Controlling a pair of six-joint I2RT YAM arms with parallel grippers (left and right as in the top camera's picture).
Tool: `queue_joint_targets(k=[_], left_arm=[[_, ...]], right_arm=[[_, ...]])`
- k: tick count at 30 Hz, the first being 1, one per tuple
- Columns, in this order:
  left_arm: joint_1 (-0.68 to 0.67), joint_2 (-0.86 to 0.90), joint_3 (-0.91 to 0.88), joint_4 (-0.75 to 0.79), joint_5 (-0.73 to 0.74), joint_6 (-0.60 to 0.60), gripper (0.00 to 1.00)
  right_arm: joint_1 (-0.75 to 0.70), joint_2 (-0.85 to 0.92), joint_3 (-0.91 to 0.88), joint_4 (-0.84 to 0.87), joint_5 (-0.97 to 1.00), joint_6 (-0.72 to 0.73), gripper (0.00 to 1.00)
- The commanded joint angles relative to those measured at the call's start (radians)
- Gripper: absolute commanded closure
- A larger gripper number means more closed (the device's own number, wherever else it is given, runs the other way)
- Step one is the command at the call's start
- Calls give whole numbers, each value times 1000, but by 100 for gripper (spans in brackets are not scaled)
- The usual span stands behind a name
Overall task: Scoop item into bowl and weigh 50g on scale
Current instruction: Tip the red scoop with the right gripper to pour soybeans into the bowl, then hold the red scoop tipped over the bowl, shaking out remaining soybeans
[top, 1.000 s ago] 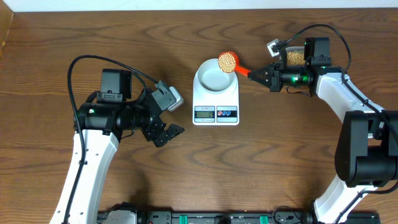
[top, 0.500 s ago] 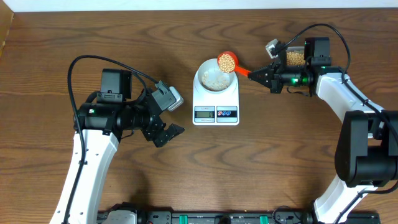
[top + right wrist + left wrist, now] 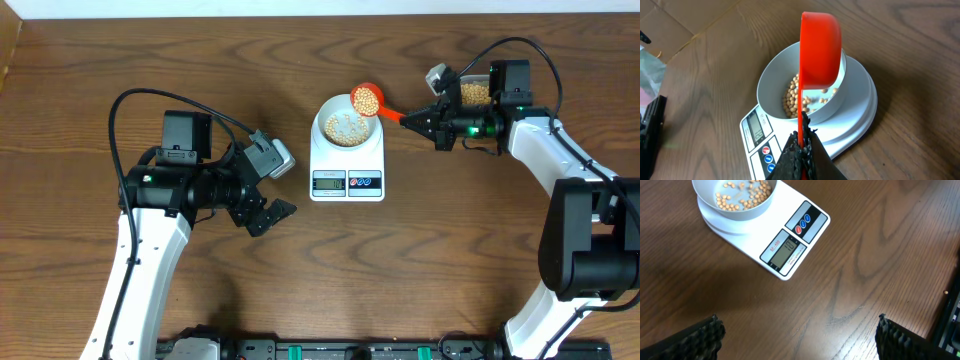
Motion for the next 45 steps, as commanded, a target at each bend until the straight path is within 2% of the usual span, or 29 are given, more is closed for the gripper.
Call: queue_joint_targets(k=[1, 45], left_arm=[[4, -11, 24, -6, 6, 16, 1], [4, -11, 24, -6, 6, 16, 1]], right_arm=[[7, 14, 4, -1, -13, -27, 99], [24, 14, 4, 0, 31, -61, 99]])
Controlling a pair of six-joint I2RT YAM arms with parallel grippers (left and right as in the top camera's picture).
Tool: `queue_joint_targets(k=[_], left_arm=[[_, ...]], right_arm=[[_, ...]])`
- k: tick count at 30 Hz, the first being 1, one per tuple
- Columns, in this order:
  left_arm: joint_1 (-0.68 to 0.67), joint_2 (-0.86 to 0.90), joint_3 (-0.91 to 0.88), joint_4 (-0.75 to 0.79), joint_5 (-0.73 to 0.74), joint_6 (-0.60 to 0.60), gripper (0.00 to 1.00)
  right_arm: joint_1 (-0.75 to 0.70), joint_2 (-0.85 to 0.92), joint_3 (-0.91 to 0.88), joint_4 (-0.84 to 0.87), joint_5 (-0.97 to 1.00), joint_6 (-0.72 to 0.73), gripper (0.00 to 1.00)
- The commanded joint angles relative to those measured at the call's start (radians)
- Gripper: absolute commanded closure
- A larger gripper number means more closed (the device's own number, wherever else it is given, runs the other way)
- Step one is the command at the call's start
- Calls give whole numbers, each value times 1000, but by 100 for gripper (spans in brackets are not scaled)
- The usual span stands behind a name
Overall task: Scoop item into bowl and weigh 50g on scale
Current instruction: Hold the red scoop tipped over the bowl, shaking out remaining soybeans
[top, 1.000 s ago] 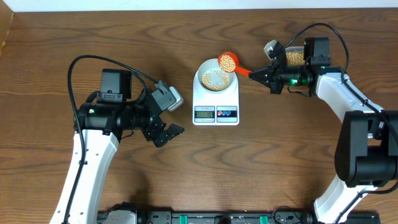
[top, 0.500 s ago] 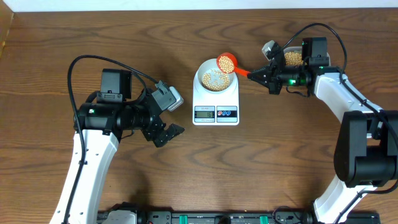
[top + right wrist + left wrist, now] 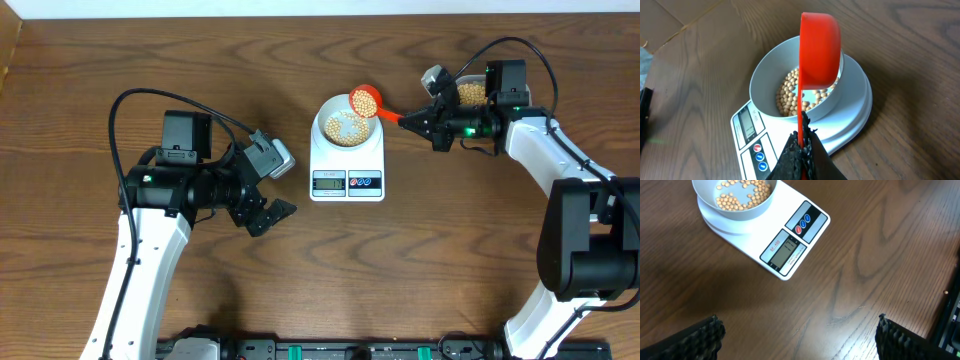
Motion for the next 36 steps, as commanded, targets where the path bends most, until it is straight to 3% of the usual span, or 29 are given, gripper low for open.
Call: queue_joint_targets(k=[1, 36], left_arm=[[4, -11, 24, -6, 6, 16, 1], [4, -11, 24, -6, 6, 16, 1]], right_arm=[[10, 14, 4, 0, -13, -18, 99], [10, 14, 4, 6, 29, -18, 99]])
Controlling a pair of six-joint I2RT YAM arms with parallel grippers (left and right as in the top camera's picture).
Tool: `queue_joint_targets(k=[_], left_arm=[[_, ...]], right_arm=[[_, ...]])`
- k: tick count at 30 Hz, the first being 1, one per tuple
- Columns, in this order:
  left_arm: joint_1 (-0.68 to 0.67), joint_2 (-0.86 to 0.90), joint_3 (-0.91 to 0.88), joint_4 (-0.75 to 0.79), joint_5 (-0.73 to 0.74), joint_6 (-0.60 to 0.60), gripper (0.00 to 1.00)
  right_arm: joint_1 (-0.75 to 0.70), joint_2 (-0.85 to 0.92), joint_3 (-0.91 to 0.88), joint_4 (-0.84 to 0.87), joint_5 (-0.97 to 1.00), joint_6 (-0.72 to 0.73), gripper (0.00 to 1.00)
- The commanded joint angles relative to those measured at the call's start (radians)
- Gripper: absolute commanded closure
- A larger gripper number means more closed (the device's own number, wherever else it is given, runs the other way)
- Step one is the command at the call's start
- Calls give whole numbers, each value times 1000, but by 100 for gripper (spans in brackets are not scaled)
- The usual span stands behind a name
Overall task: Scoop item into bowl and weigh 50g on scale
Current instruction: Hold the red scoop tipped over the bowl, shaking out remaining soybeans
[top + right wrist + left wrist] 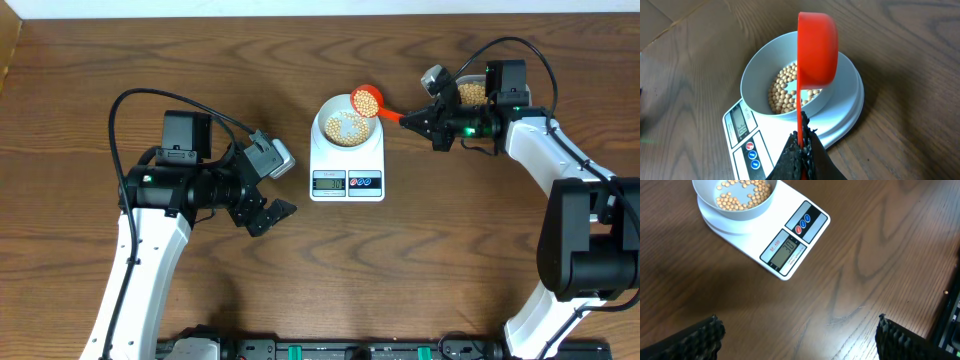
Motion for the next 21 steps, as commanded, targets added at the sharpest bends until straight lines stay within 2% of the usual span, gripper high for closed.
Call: queue_joint_targets(k=[1, 12, 21], left_arm=[[4, -11, 24, -6, 6, 16, 1], [4, -11, 24, -6, 6, 16, 1], [4, -11, 24, -6, 6, 16, 1]], right_arm=[[10, 14, 4, 3, -7, -15, 99], [11, 13, 4, 6, -8, -172, 99], [11, 13, 4, 65, -8, -183, 99]])
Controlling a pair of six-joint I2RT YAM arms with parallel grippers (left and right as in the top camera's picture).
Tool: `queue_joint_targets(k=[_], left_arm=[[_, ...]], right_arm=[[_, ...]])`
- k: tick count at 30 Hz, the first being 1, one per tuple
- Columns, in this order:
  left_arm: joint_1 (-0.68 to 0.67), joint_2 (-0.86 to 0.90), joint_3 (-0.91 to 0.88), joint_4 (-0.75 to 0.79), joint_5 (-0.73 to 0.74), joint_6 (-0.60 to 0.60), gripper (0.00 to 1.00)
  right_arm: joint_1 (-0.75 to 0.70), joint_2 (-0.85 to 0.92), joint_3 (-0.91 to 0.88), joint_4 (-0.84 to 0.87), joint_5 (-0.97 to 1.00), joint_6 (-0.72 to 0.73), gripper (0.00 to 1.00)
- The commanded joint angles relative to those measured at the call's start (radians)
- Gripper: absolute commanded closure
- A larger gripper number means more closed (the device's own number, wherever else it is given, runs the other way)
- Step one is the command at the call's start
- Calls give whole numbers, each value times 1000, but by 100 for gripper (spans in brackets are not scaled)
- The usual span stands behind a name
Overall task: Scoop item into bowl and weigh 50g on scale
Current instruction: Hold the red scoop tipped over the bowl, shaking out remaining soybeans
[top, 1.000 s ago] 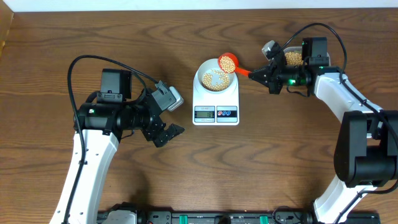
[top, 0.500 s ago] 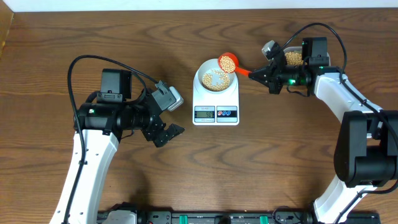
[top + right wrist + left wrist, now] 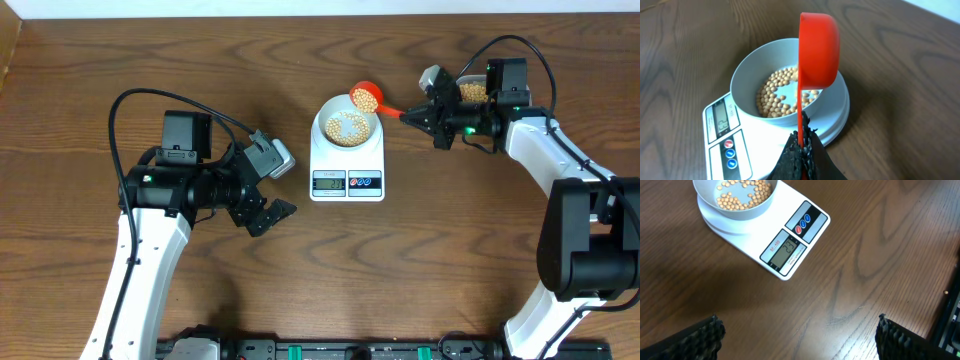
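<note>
A white scale (image 3: 347,160) carries a grey-white bowl (image 3: 347,127) with tan beans lying in its bottom (image 3: 776,93). My right gripper (image 3: 418,116) is shut on the thin handle of a red scoop (image 3: 366,97) that holds beans, its cup at the bowl's far right rim (image 3: 818,50). The scale's display (image 3: 785,249) shows digits. To the left of the scale, my left gripper (image 3: 268,215) hangs open over bare wood, its fingertips (image 3: 710,332) at the bottom corners of the left wrist view.
A container of beans (image 3: 473,91) sits beside the right arm at the table's far right. A small white-grey object (image 3: 434,76) lies near it. Dark wooden tabletop (image 3: 300,270) surrounds the scale.
The scoop has shifted slightly up and left along the bowl's rim, with the right gripper a little higher in the overhead view. The scale's reading has changed. The left arm stays put.
Throughout, my right gripper has held the bean-filled scoop at the bowl's right rim. More beans lay in the bowl at the second moment than at the first. The display's digits changed between moments. The left gripper stayed open and still.
</note>
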Motion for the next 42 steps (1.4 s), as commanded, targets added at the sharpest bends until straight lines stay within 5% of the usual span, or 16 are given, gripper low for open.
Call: queue_joint_targets(k=[1, 42], left_arm=[[4, -11, 24, -6, 6, 16, 1], [4, -11, 24, -6, 6, 16, 1]], right_arm=[[11, 13, 4, 15, -14, -30, 99], [19, 5, 4, 18, -30, -82, 99]])
